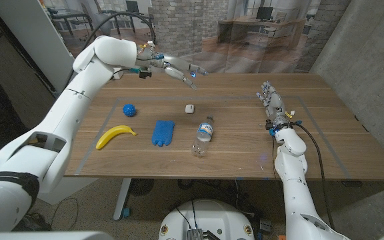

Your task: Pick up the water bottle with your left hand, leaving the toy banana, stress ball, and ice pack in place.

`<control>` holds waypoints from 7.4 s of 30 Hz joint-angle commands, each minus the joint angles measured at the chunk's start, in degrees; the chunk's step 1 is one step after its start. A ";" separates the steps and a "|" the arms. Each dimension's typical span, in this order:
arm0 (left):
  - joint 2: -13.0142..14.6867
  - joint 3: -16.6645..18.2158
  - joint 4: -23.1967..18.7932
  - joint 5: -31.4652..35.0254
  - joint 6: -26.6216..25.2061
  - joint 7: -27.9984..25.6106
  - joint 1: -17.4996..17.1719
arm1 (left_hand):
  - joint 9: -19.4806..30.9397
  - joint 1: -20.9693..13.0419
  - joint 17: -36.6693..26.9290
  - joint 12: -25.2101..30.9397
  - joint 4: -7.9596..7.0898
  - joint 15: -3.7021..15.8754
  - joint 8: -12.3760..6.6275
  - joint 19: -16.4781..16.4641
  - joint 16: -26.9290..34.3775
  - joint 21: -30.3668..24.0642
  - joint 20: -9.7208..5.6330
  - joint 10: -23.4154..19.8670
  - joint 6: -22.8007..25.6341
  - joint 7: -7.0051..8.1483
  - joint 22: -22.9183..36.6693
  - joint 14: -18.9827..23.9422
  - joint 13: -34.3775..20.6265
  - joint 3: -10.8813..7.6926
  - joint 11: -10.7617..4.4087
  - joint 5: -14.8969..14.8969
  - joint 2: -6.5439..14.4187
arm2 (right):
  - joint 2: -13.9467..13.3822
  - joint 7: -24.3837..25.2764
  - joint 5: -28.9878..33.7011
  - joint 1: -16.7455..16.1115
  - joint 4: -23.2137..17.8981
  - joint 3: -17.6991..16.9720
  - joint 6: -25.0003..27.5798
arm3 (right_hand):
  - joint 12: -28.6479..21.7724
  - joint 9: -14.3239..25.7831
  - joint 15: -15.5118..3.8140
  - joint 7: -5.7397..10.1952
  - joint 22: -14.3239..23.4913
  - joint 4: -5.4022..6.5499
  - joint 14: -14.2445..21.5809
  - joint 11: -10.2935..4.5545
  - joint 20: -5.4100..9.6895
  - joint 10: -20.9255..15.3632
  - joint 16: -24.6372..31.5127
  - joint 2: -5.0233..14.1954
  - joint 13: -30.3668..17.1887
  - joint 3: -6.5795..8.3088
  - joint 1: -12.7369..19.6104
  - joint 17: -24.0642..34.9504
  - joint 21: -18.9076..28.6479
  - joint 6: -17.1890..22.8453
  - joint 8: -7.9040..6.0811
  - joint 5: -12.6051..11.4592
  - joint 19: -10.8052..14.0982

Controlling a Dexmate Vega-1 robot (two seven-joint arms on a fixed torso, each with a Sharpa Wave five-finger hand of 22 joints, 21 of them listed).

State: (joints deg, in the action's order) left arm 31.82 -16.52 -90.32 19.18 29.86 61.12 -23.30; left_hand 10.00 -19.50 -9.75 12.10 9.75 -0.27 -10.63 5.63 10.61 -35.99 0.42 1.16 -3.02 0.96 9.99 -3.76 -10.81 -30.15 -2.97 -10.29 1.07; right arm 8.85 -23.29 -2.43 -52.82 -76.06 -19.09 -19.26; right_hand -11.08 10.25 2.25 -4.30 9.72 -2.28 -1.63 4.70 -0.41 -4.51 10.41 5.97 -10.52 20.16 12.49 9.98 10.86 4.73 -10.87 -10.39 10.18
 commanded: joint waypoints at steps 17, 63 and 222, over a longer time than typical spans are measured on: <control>-0.81 -5.26 -0.06 2.28 6.72 9.73 8.09 | 0.19 -2.82 -0.12 -0.02 0.66 0.08 -0.40 -0.79 0.11 0.57 0.55 -0.15 -0.06 1.87 0.23 0.06 -0.12 -0.03 -0.45 -0.65 -1.20 | -0.46 2.69 -0.80 0.95 2.42 1.75 -4.57 | -0.28 0.26 0.43 -0.11 0.20 -0.30 0.62 0.09 -0.16 -0.74 0.54 0.07 -0.18 -0.26 -0.15 0.32 0.44 0.86 -0.37 -0.05 0.65; -6.41 -11.97 4.44 2.95 25.95 15.17 16.79 | 0.44 -14.20 -0.28 0.16 0.72 -0.01 -0.74 -3.09 0.23 2.96 2.67 -1.95 1.10 4.36 0.35 2.46 -0.35 1.77 -2.89 -3.33 -8.13 | -0.86 4.50 -1.56 0.24 2.81 1.51 -5.95 | -0.27 0.27 0.40 -0.19 0.21 0.11 0.76 0.14 -0.25 -1.16 0.51 -0.07 -0.20 -0.64 -1.23 0.45 0.43 1.11 -0.27 -0.08 0.73; -5.19 -18.21 8.99 38.46 50.12 -17.11 13.24 | 2.12 -35.96 -0.27 -0.13 -1.46 1.84 -5.10 0.36 -0.09 11.23 4.60 4.88 -4.87 9.62 0.85 -4.39 -1.18 8.74 -5.87 -3.19 -3.85 | -0.37 7.81 1.93 -0.56 0.57 2.35 -3.49 | -0.04 0.29 0.47 -0.33 0.21 0.10 0.74 0.22 -0.19 -1.35 0.27 -0.40 -0.22 -0.93 -2.63 0.31 0.34 1.72 -0.10 -0.28 0.64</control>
State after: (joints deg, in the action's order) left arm 25.62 -33.83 -80.50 52.48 80.00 49.70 -9.94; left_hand 11.85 -55.00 -9.88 11.48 8.29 1.67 -15.08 5.47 10.39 -24.99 4.92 5.98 -8.18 10.04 10.53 -7.55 -11.87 -21.62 -8.40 -13.55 -2.93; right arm 8.46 -15.81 -0.94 -53.31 -75.10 -16.83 -23.03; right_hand -11.08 10.25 2.34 -4.71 9.72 -1.80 -1.12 5.01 -0.72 -5.43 10.41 5.60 -10.52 19.21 10.43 10.14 10.85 5.93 -10.87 -10.38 10.49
